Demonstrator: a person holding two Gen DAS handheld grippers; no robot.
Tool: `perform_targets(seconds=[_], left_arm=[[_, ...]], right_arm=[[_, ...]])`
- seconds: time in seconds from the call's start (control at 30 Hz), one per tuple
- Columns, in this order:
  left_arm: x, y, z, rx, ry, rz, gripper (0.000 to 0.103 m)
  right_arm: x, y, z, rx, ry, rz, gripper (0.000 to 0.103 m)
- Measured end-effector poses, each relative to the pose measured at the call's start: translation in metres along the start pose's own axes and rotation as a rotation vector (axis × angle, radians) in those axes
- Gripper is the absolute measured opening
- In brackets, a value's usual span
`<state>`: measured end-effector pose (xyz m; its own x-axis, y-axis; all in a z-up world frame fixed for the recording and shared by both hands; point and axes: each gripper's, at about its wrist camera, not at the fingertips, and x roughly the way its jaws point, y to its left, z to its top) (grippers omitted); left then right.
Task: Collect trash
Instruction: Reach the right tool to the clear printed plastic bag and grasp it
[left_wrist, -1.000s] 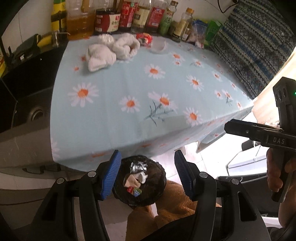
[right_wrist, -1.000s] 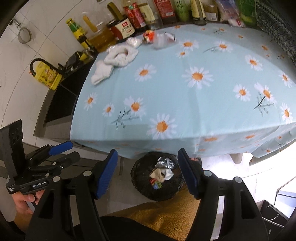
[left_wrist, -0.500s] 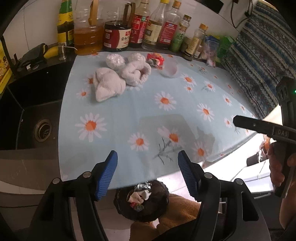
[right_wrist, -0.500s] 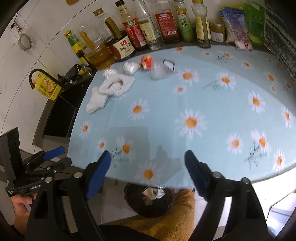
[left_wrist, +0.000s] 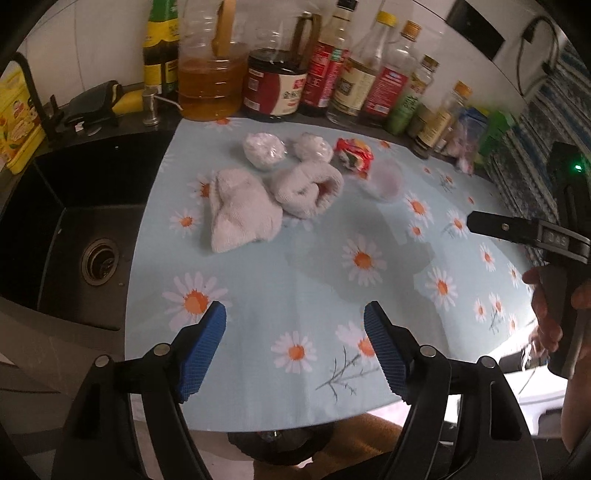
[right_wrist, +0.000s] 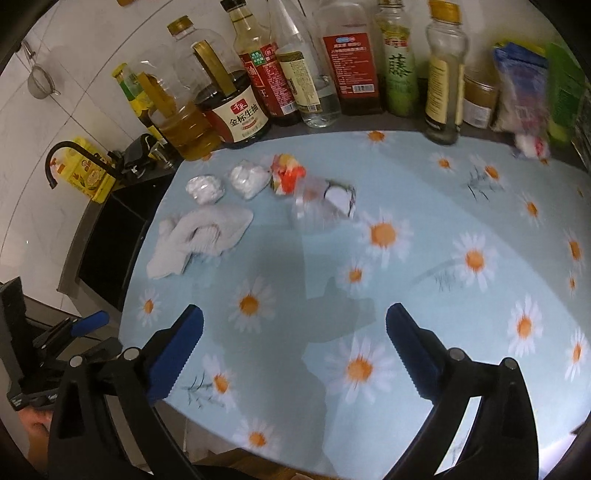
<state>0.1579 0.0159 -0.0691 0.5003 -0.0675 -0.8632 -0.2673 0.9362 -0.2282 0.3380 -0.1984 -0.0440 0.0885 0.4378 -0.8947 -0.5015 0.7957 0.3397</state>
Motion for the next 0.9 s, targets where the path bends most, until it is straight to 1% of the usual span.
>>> perform_targets(seconds=[0.23,0.33,0.5,0.6,0.67,0.8,0.9], left_arm=[[0.004,0.000,0.010,-0.037,0.004,0.043,0.075],[0.007,0.002,0.014,-0.060,0.005,0.059,0.075],[0.012,0.004,0.017,-0.086,0.023,0.078,0.075],[0.015,0.007,0.017,-0.104,0.033,0.080,0.075],[0.016,0.010,0.017,-0.125,0.038,0.079,0.075],[0.021,0.014,0.016,-0.149,0.045,0.084,0.075],[0.025,0.015,0.016,-0.159,0.052,0.081,0.075]], right_arm=[[0.032,-0.012,0.039,-0.009,0.043,0.026,0.098],[0.047,-0.015,0.050,-0.013,0.056,0.030,0.098],[0.069,-0.024,0.071,0.005,0.081,0.065,0.098],[0.081,-0.027,0.081,0.009,0.096,0.083,0.098],[0.087,-0.028,0.085,0.006,0.111,0.075,0.098],[0.095,-0.030,0.092,0.006,0.129,0.090,0.098],[0.101,-0.030,0.097,0.002,0.142,0.096,0.093]])
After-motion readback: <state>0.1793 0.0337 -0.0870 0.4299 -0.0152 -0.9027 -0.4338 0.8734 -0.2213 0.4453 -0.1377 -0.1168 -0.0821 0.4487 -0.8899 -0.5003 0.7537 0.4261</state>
